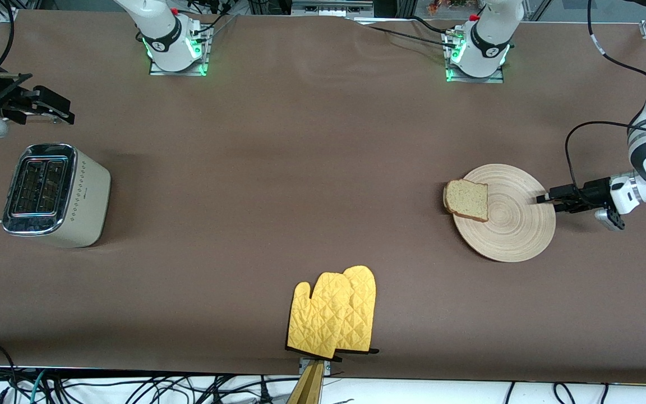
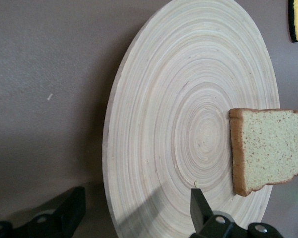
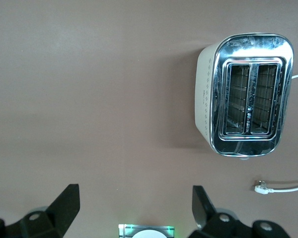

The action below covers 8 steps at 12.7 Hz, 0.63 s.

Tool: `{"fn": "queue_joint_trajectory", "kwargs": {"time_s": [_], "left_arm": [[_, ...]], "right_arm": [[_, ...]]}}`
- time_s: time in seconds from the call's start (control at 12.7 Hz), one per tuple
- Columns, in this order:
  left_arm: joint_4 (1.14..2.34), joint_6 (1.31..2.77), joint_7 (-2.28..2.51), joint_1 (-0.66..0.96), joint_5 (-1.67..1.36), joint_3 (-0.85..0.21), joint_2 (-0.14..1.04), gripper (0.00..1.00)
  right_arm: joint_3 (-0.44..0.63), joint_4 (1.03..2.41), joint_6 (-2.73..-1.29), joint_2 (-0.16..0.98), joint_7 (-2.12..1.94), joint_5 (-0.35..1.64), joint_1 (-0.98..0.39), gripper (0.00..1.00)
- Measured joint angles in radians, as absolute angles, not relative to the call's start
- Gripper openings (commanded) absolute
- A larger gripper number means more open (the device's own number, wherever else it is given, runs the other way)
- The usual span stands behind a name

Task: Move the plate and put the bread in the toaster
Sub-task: 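Lower the left gripper to the wooden plate rim and grip it, then slide the wooden plate with the left gripper toward the toaster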

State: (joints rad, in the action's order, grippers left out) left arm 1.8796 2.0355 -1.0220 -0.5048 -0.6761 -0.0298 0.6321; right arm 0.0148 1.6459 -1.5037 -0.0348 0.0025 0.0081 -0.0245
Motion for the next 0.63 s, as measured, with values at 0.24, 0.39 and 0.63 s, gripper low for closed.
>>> {"fn": "queue_joint_trajectory", "kwargs": {"time_s": [0.24,0.39,0.63], "left_arm": [[1.875,2.029,-1.016,-0.505,-0.705,-0.036,0.645,0.71],[1.874,2.028,-0.999,-0.505,-0.718,-0.046,0.652,0.46],[1.874,2.026,-0.973,-0.505,-0.728,-0.054,0.663,0.36]], "right_arm": [[0.015,1.646,-1.504,-0.035,0.002,0.008,-0.025,1.00],[0.015,1.646,-1.504,-0.035,0.002,0.008,-0.025,1.00],[0.015,1.646,-1.504,-0.035,0.002,0.008,-0.025,1.00]]}}
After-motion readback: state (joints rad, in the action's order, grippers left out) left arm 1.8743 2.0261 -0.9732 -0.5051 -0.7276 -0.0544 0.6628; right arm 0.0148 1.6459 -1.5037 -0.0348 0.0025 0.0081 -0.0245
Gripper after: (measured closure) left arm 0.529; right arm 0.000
